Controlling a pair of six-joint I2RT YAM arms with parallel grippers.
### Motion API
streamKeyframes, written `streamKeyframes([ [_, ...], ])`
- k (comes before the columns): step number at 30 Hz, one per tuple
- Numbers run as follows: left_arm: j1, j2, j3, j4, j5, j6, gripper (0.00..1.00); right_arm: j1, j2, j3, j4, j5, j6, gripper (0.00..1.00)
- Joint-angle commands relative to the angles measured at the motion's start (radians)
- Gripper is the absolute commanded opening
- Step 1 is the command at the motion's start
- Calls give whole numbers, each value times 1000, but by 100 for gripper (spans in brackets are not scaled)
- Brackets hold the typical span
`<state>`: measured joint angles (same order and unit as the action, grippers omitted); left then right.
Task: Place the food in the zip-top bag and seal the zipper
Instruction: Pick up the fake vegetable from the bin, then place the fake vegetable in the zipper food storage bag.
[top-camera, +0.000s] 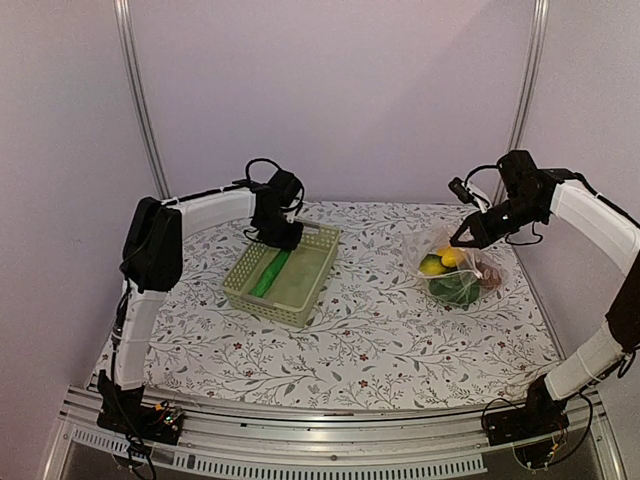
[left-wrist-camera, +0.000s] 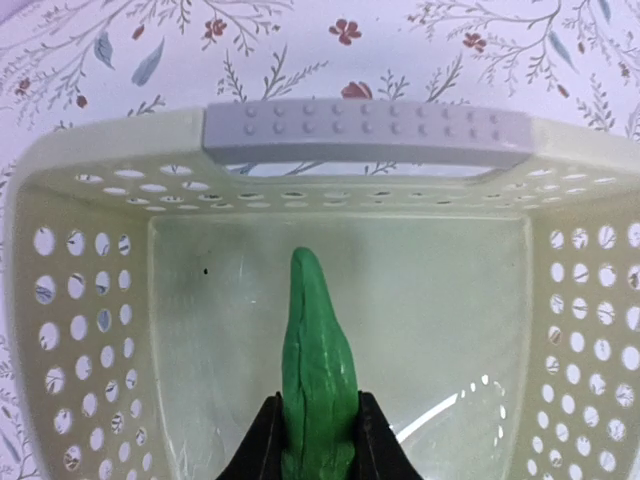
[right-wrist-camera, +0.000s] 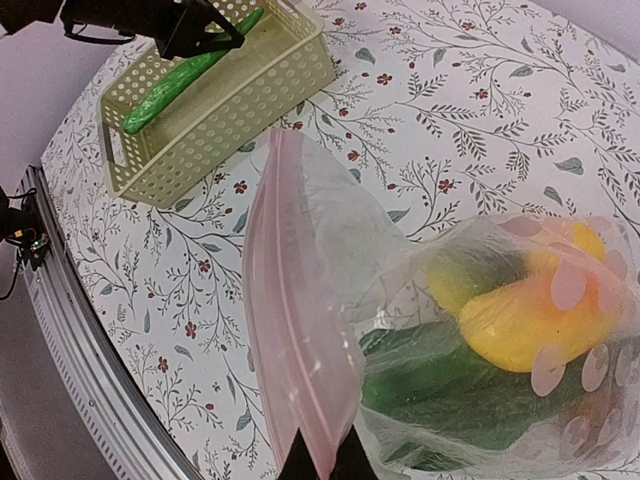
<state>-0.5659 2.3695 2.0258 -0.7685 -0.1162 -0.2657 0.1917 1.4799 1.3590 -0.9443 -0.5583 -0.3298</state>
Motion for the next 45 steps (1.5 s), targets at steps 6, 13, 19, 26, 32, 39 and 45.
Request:
streamKeyframes([
  [6,-35,-300,-99,101,58,25,3,19,-33,12,-22,4,-13,0],
  [13,-87,-542,-288,452,239,78,0,99,-21,44,-94,-39,-62,0],
  [19,-184,-723,-503,906,423,122,0,194,-23,97,-180,-137,-113,0],
  [26,-326,-790,-638,1344,570,135,0,209,8,192,-272,-248,-147,0],
  [32,-408,-709,-636,1615,588,127,0,218,32,235,-302,-295,-165,0],
  [39,-449,-551,-584,1888,588,70,0,221,33,258,-315,-306,-169,0],
  [45,-494,-408,-564,2083,554,3,0,221,44,263,-310,-299,-167,0],
])
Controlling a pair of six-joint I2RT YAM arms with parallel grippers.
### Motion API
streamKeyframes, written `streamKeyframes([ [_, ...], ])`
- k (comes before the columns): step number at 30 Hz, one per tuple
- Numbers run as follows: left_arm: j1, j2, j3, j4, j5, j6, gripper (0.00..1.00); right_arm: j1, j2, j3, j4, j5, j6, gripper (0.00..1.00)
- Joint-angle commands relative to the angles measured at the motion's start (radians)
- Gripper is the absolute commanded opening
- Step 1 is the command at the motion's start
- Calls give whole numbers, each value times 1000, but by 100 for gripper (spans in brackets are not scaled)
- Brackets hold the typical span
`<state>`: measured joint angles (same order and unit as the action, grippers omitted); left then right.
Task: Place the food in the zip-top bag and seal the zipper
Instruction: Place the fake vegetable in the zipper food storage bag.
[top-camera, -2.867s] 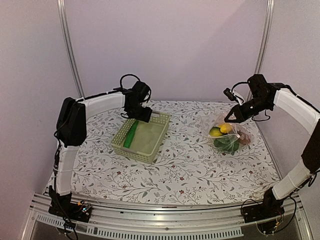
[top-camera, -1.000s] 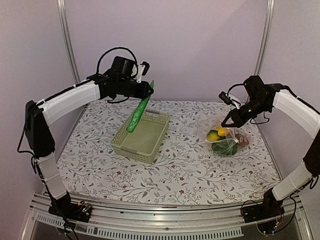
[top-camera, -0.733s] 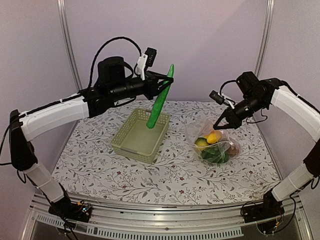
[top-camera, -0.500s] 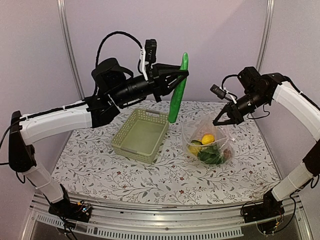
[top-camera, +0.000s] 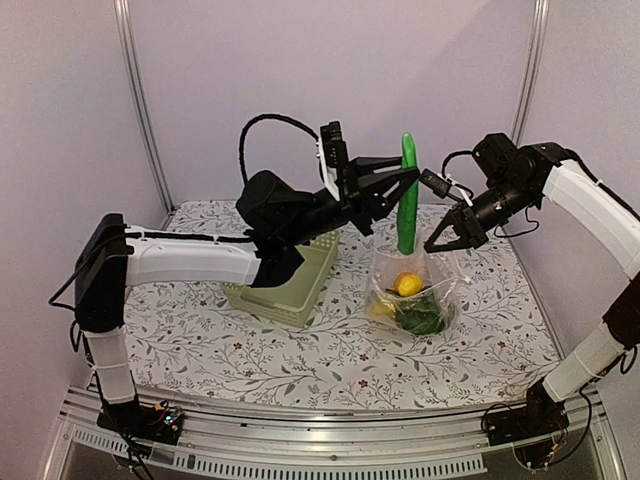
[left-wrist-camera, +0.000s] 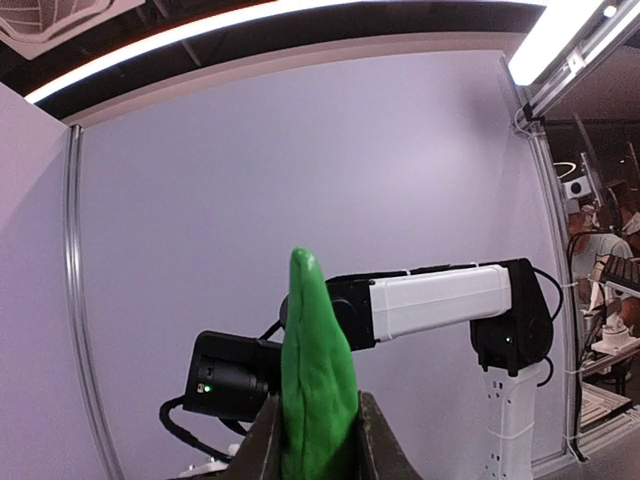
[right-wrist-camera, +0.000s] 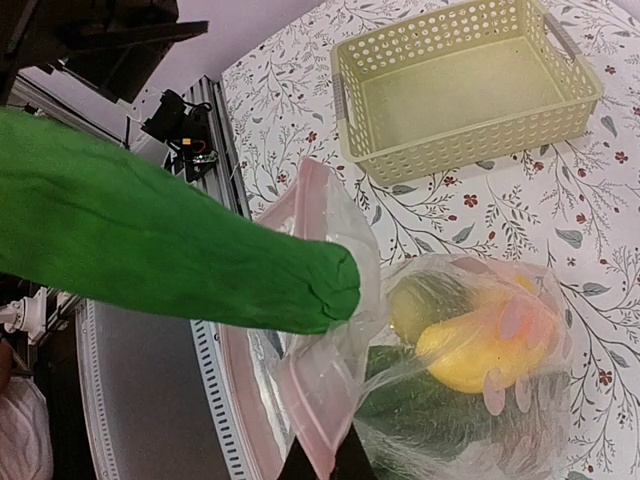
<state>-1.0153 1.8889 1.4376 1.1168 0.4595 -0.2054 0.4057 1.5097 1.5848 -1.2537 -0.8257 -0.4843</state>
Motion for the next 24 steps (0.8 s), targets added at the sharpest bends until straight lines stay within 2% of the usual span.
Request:
streamKeyframes([
  [1,-54,90,24,218,-33,-56,0,7,16,39,1,-32,-7,0],
  [7,-85,137,-11,285,-107,-4,0,7,15,36,3,-29,-2,0],
  [15,-137,-15,-75,181,-166,230,0,7,32,40,25,-3,17,0],
  [24,-177,-1,-77,175,-142,220,0,7,65,74,14,-10,21,0],
])
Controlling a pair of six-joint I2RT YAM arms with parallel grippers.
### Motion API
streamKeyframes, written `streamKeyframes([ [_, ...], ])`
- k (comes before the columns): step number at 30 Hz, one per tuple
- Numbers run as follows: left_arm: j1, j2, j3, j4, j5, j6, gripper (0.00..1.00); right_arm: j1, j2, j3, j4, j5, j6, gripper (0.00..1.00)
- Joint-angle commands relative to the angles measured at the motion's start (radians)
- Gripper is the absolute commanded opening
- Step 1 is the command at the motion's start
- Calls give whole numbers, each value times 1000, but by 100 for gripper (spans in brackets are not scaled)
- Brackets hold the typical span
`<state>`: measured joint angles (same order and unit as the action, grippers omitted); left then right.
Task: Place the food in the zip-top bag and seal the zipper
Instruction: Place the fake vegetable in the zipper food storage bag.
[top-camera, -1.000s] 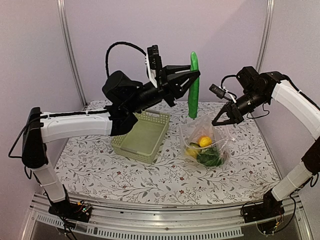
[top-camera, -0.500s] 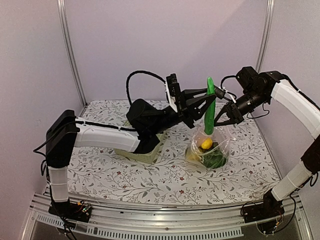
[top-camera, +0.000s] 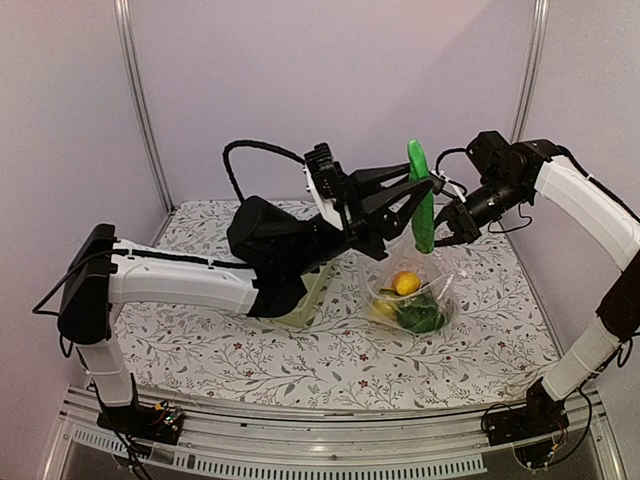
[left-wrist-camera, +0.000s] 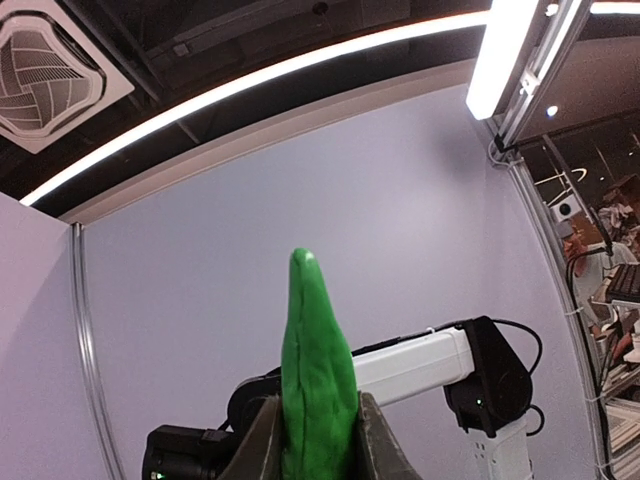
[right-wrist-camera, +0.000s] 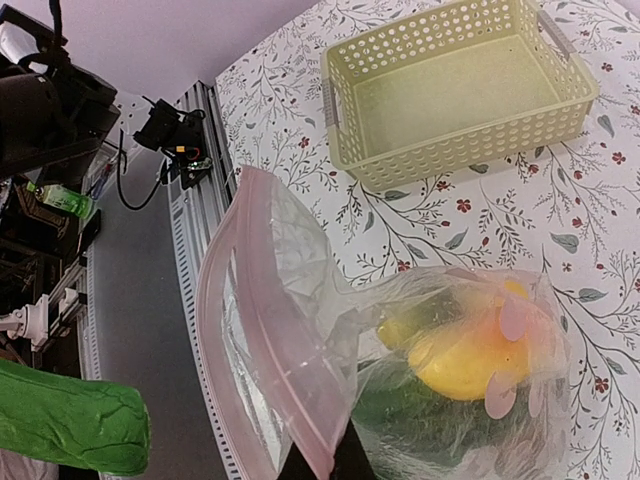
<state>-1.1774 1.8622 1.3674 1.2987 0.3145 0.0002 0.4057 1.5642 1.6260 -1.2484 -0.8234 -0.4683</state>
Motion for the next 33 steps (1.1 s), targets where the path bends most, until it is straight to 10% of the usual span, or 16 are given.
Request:
streamKeyframes([
  [1,-14,32,-11,-1,-1,13,0,7,10,34,6,-14,5,0],
  [19,-1,241,-46,184,-135,25,0,7,-18,14,-8,-36,-6,0],
  [33,9,409,43,338,-522,-75,0,7,0,24,-2,-36,-4,0],
])
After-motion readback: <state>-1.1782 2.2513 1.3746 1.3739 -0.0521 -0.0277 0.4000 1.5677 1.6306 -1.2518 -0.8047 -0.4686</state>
